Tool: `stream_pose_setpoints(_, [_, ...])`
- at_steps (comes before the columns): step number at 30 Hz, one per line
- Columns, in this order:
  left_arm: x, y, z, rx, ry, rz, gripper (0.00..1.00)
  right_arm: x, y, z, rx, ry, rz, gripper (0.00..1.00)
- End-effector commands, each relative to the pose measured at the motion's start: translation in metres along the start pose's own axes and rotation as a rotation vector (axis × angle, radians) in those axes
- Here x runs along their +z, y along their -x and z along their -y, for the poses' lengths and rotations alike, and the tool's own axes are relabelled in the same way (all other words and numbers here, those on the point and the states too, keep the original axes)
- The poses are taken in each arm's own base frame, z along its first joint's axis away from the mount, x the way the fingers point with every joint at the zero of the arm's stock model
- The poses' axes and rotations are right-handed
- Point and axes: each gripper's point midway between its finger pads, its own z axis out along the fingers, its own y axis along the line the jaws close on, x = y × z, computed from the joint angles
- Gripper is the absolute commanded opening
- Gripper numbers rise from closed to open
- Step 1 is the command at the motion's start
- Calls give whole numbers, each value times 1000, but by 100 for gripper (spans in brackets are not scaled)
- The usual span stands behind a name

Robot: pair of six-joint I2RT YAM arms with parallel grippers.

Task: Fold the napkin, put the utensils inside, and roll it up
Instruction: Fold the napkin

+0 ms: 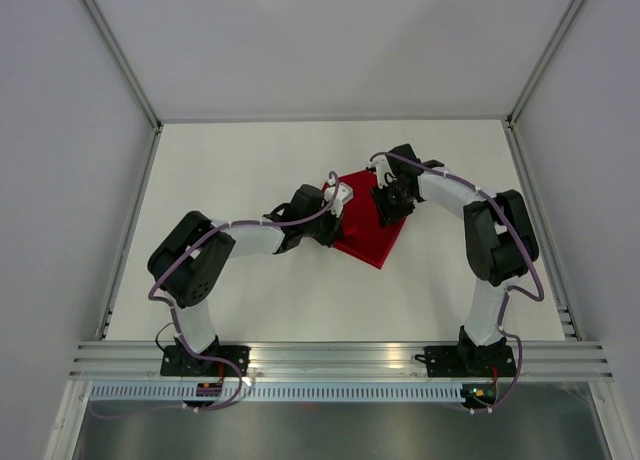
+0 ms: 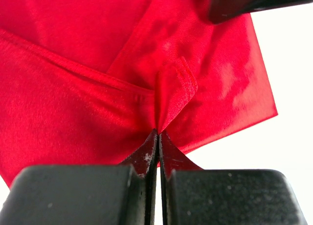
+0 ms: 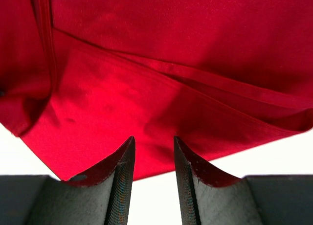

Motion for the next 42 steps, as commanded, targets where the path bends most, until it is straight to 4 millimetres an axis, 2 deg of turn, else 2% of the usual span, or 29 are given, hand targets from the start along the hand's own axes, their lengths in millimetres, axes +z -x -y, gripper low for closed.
stream_pose_setpoints(1, [-3,21,14,72,-14,77,2,0,-1,8,-5,-47,-23,43])
stream_pose_setpoints(15, [15,13,56,221,-34,15,2,12,-13,12,4,-57,-79,43])
stream_pose_setpoints(27, [33,5,84,313,-46,-18,2,18,-20,16,10,-75,-112,41])
stream_pose_setpoints(42, [44,1,113,411,-48,-30,2,20,-25,19,8,-91,-131,41])
